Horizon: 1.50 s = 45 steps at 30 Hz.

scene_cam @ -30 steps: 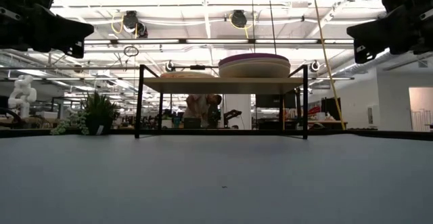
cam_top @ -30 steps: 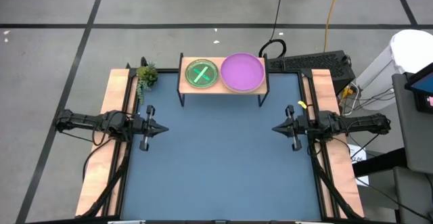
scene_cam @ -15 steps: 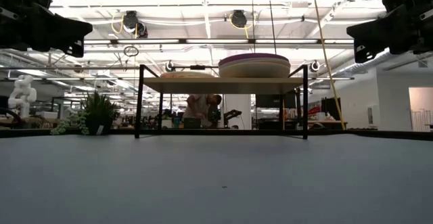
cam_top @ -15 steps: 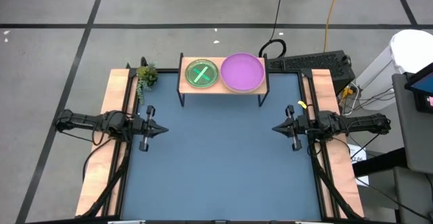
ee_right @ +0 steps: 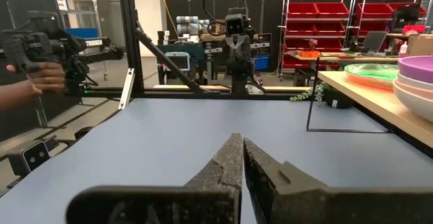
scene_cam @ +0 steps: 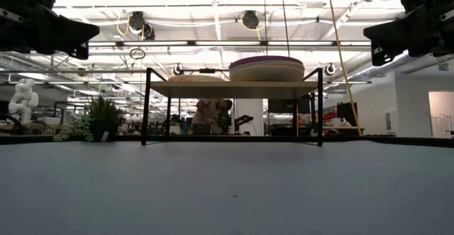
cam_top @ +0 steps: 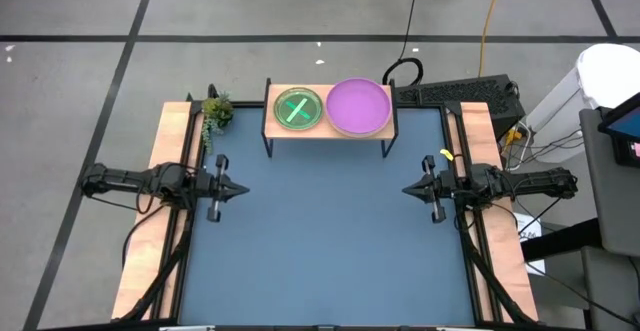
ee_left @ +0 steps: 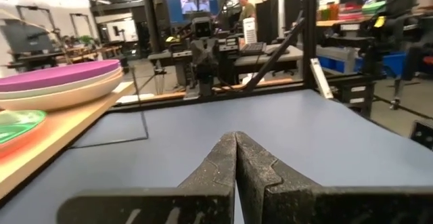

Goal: Place and stack plates onto a shelf
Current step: Return to Home Position

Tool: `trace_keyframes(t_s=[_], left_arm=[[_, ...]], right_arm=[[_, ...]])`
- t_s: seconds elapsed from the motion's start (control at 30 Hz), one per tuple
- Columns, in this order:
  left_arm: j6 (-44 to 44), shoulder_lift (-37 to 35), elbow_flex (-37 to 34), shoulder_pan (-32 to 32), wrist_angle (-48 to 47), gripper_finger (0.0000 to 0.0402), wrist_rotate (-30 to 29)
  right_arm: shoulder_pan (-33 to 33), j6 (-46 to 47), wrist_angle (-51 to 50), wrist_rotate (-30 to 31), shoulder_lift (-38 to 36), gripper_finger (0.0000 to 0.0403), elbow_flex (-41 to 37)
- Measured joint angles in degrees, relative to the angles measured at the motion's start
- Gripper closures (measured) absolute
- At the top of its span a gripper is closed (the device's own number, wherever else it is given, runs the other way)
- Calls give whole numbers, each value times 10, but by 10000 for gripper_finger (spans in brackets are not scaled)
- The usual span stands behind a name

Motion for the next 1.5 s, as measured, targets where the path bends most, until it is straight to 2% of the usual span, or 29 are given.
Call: trace_keyframes(t_s=[0.27, 0.6, 1.5], left_arm=[[-15, 0, 0, 34, -3, 400, 1], [-56, 8, 1, 41, -13, 400, 3], [-34, 17, 1, 41, -5, 388, 2]], right_arm=[[0, 0, 0, 0, 0, 403, 0], [0, 0, 1, 0, 0, 403, 0], [0, 0, 1, 0, 0, 403, 0]])
